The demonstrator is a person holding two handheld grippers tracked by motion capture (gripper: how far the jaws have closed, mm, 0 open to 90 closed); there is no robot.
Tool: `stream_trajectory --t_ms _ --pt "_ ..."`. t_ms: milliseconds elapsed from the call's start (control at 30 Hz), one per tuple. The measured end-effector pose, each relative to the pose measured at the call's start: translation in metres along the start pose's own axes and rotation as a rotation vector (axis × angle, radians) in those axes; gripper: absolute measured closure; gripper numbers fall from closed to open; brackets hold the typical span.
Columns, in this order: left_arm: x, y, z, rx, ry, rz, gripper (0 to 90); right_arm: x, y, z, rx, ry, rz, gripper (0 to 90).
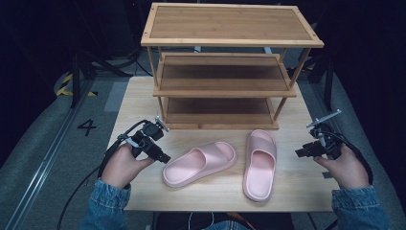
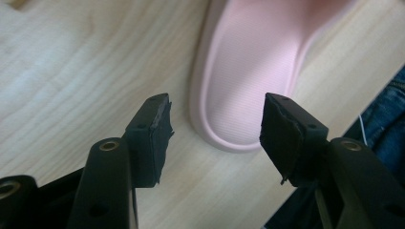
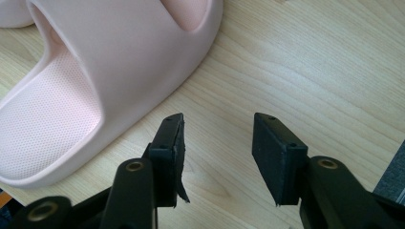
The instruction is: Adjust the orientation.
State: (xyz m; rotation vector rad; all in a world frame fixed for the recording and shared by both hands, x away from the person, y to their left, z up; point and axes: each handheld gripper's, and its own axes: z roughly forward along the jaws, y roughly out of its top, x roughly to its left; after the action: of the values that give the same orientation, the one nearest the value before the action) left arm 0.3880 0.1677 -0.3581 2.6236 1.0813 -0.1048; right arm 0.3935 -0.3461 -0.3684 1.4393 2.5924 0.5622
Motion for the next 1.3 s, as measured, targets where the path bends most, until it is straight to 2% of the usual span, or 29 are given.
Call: stream_trajectory --t_ms 67,133,233,300,467,600,900,1133,1233,1300 --pt "-0.005 0.003 0.000 0.019 0.008 0.024 43.8 0.001 -0.001 0.000 -0.002 0.001 -0.001 54.3" --pt "-0.009 0.005 0.000 0.017 0.004 0.020 43.7 0.001 -0.001 0.000 -0.002 -0.001 -0.004 53.9" --pt "-0.019 0.011 0.001 0.001 -0.025 0.082 43.7 0.003 -0.001 0.002 0.000 0.000 -0.011 53.0" --pt "-0.023 0.014 0.002 0.003 -0.044 0.101 44.3 0.004 -0.001 0.005 0.001 0.004 -0.010 53.0" --pt "-0.035 0.022 0.011 0.022 -0.061 0.156 44.9 0.006 -0.002 0.011 0.014 0.009 -0.013 52.2" --pt "-0.042 0.030 0.020 0.051 -0.079 0.177 45.3 0.006 -0.004 0.013 0.018 0.016 -0.008 51.7" --pt "-0.054 0.045 0.034 0.067 -0.107 0.228 48.9 0.009 -0.008 0.021 0.039 0.021 -0.010 50.9" --pt "-0.067 0.058 0.051 0.093 -0.122 0.265 49.5 0.012 -0.012 0.023 0.040 0.030 -0.014 50.4" --pt "-0.071 0.061 0.058 0.082 -0.130 0.276 53.1 0.013 -0.012 0.024 0.038 0.028 -0.014 50.1" --pt "-0.073 0.062 0.061 0.076 -0.122 0.277 55.1 0.014 -0.011 0.025 0.038 0.026 -0.018 50.1"
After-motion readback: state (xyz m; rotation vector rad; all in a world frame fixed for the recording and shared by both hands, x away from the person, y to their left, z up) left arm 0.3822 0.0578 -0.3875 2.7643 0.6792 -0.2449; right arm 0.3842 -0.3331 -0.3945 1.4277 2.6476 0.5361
